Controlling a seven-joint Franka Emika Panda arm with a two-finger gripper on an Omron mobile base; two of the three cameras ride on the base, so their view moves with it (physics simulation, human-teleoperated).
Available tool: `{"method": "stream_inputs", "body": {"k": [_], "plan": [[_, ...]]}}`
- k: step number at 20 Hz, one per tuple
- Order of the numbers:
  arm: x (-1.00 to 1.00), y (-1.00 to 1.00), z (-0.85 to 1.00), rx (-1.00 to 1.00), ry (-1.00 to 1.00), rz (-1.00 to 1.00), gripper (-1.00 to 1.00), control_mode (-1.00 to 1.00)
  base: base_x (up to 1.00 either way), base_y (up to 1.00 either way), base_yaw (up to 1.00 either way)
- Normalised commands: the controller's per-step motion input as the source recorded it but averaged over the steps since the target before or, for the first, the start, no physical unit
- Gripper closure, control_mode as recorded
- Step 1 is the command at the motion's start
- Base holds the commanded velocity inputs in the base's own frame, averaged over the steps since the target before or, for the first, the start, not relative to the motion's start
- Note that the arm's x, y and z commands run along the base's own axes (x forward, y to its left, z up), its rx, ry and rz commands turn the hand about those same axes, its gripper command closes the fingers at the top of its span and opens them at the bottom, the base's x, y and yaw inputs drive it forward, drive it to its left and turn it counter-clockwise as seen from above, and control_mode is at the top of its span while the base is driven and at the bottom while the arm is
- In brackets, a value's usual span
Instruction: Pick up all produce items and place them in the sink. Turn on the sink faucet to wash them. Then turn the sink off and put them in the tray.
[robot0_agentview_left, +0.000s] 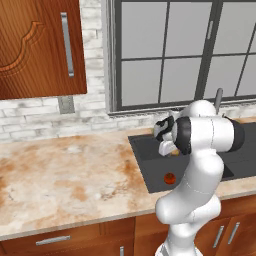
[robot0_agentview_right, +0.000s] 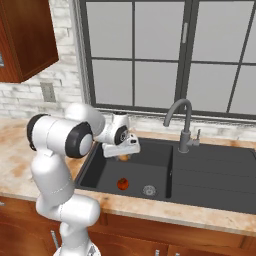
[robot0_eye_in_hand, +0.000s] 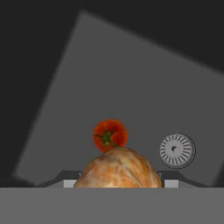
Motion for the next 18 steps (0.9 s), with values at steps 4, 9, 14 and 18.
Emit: {"method": "stream_inputs", "body": {"k": [4, 9, 14, 18], "plan": [[0.1, -0.15, -0.44, 0.0, 0.02, -0.27, 1.0, -1.0, 0.0, 0.0, 0.0], [0.21, -0.13, -0.41, 0.0, 0.0, -0.14, 1.0, -1.0, 0.0, 0.0, 0.0], [0.23, -0.14, -0.49, 0.0, 0.0, -0.11, 1.0, -1.0, 0.0, 0.0, 0.0], [0.23, -0.21, -0.5, 0.01, 0.0, -0.12, 1.0, -1.0, 0.0, 0.0, 0.0]]}}
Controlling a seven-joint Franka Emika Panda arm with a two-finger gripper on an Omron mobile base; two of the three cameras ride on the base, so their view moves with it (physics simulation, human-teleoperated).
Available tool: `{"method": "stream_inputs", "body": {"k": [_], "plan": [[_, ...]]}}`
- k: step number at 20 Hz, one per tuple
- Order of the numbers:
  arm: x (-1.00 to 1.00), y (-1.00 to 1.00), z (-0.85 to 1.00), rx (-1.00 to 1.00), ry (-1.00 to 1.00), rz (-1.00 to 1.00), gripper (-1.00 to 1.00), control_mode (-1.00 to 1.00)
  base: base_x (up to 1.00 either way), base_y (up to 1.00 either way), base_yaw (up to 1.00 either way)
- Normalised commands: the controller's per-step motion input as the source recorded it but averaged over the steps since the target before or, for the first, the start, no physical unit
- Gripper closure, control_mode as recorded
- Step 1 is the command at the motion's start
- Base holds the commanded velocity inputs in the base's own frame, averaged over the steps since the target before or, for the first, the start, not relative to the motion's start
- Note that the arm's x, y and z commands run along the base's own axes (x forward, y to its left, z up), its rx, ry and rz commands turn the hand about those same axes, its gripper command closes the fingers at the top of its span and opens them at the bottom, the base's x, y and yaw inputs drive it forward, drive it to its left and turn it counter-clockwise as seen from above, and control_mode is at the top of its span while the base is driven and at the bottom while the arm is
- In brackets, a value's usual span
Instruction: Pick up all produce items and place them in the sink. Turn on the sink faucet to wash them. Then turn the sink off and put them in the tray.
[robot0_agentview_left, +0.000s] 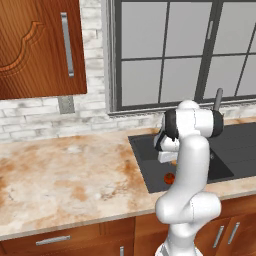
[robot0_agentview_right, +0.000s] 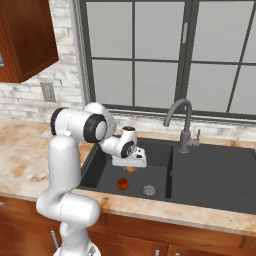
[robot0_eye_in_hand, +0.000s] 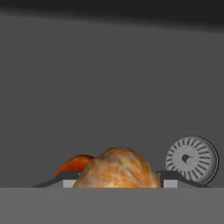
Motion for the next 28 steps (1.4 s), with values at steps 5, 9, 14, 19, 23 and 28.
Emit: {"method": "stream_inputs", "body": {"k": [5, 9, 14, 19, 23, 28], "plan": [[0.25, -0.11, -0.46, 0.01, 0.0, -0.13, 1.0, -1.0, 0.0, 0.0, 0.0], [0.31, -0.17, -0.44, 0.02, 0.0, -0.13, 1.0, -1.0, 0.0, 0.0, 0.0], [0.25, -0.11, -0.42, 0.02, 0.0, -0.11, 1.0, -1.0, 0.0, 0.0, 0.0], [0.06, -0.01, -0.31, 0.05, 0.0, -0.04, 1.0, -1.0, 0.0, 0.0, 0.0], [0.01, 0.0, -0.14, 0.03, -0.01, -0.02, -1.0, -1.0, 0.0, 0.0, 0.0], [-0.12, -0.07, 0.23, 0.0, -0.03, -0.01, -1.0, -1.0, 0.0, 0.0, 0.0]]}}
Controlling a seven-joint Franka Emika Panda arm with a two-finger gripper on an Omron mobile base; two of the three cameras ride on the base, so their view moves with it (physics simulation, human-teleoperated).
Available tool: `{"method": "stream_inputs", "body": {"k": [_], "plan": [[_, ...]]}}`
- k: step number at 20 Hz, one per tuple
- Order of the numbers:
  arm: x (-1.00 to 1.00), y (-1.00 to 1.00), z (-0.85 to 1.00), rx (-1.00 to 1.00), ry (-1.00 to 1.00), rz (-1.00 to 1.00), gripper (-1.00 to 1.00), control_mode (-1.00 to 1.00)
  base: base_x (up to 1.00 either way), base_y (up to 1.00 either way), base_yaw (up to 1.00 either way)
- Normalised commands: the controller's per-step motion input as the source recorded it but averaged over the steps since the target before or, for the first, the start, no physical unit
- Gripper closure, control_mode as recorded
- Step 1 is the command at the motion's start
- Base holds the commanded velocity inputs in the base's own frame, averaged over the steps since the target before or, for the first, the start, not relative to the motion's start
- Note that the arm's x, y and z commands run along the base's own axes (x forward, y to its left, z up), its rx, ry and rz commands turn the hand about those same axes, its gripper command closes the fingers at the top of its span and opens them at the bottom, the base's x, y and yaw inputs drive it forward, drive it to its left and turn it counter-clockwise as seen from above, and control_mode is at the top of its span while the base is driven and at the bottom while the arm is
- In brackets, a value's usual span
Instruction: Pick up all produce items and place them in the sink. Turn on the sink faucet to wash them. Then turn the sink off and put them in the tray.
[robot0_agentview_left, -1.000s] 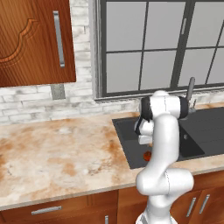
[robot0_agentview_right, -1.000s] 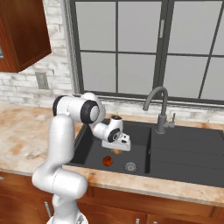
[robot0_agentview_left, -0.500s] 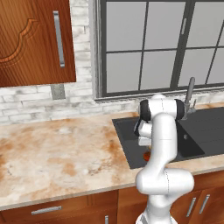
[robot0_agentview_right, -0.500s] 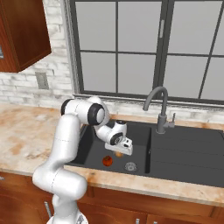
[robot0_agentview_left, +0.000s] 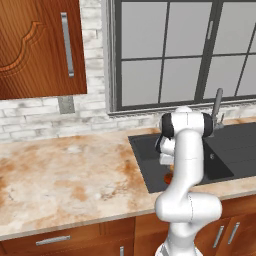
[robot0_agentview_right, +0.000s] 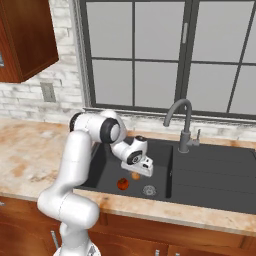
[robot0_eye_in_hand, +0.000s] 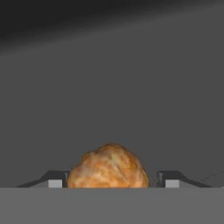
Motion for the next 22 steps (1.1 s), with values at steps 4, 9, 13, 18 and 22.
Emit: {"method": "stream_inputs", "body": {"k": [4, 9, 13, 18, 22], "plan": [[-0.28, -0.03, 0.5, 0.0, -0.1, -0.01, -1.0, -1.0, 0.0, 0.0, 0.0], [-0.35, 0.0, 0.56, -0.01, -0.14, -0.03, -1.0, -1.0, 0.0, 0.0, 0.0], [-0.47, 0.03, 0.72, -0.02, -0.17, -0.05, -1.0, -1.0, 0.0, 0.0, 0.0], [-0.39, 0.31, 0.79, -0.07, -0.17, -0.06, -1.0, -1.0, 0.0, 0.0, 0.0], [-0.33, 0.57, 0.71, -0.14, -0.16, -0.04, -1.0, -1.0, 0.0, 0.0, 0.0]]}}
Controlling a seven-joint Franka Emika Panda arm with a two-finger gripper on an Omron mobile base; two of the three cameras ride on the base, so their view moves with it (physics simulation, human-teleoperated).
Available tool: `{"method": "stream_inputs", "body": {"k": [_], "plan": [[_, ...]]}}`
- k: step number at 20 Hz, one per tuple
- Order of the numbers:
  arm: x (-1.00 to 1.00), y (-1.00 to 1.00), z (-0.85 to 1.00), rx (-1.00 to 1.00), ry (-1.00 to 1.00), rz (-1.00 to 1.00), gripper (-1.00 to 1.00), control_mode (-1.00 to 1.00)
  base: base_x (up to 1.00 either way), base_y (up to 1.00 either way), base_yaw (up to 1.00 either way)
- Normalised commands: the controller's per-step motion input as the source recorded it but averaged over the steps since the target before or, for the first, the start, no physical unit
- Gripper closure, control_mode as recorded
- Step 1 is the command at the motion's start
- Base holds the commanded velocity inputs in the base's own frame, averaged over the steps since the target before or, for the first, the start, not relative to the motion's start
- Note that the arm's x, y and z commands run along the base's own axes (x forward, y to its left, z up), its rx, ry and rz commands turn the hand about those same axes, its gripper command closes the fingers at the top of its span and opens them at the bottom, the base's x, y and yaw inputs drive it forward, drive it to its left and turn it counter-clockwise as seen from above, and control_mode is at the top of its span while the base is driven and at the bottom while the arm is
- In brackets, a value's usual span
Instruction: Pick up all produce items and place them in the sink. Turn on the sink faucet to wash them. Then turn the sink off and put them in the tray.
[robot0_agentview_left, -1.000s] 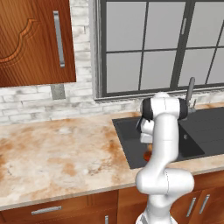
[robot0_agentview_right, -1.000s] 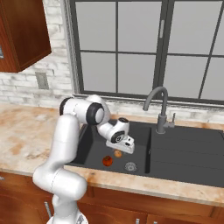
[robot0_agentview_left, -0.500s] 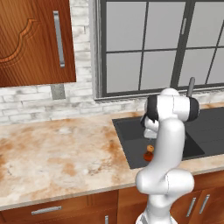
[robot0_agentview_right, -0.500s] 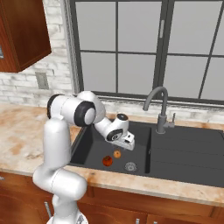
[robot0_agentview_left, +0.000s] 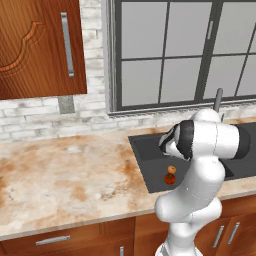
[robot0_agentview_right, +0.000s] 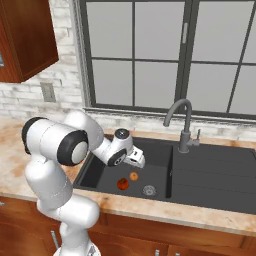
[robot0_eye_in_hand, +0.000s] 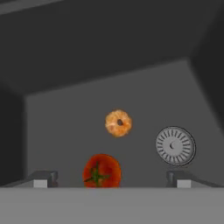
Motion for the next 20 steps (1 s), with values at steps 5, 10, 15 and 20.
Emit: {"method": "stream_inputs", "body": {"k": [5, 10, 15, 20], "plan": [[-0.24, 0.48, 0.79, -0.16, -0.13, -0.01, -1.0, -1.0, 0.0, 0.0, 0.0], [-0.26, 0.4, 0.77, -0.15, -0.12, -0.03, -1.0, -1.0, 0.0, 0.0, 0.0], [-0.02, 0.08, 0.05, -0.03, 0.0, 0.01, -1.0, 1.0, 0.0, -0.03, 0.0], [0.0, 0.0, 0.0, 0.0, 0.0, 0.0, -1.0, 1.0, 0.0, -0.6, -0.01]]}}
